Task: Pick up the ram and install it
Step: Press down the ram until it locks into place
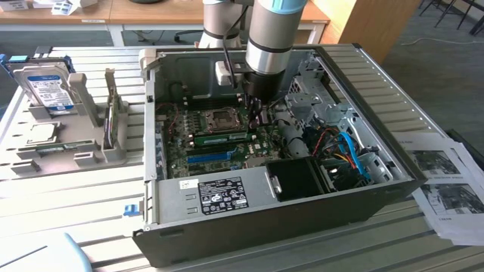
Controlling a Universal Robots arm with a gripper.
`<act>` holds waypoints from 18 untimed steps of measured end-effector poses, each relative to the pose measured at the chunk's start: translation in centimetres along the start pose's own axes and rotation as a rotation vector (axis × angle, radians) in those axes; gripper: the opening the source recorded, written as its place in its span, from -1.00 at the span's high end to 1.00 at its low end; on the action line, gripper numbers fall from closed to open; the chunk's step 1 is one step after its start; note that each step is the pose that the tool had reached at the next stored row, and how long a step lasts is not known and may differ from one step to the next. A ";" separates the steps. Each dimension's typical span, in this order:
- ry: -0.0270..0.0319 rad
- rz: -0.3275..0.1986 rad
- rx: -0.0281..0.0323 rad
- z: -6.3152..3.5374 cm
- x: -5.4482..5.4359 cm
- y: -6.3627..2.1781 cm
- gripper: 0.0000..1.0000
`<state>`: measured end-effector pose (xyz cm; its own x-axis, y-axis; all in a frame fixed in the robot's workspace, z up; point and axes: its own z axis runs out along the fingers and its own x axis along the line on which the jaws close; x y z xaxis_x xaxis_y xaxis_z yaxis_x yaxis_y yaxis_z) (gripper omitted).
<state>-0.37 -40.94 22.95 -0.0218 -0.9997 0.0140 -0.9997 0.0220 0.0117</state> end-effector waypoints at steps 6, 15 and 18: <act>0.0004 0.000 -0.0001 0.01 -0.2 0.01 0.81; 0.0003 0.000 -0.0001 0.04 -0.4 0.02 0.81; 0.0005 0.000 -0.0002 0.05 -0.4 0.01 0.81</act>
<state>-0.38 -40.51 22.89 -0.0218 -0.9997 0.0145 -0.9997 0.0220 0.0119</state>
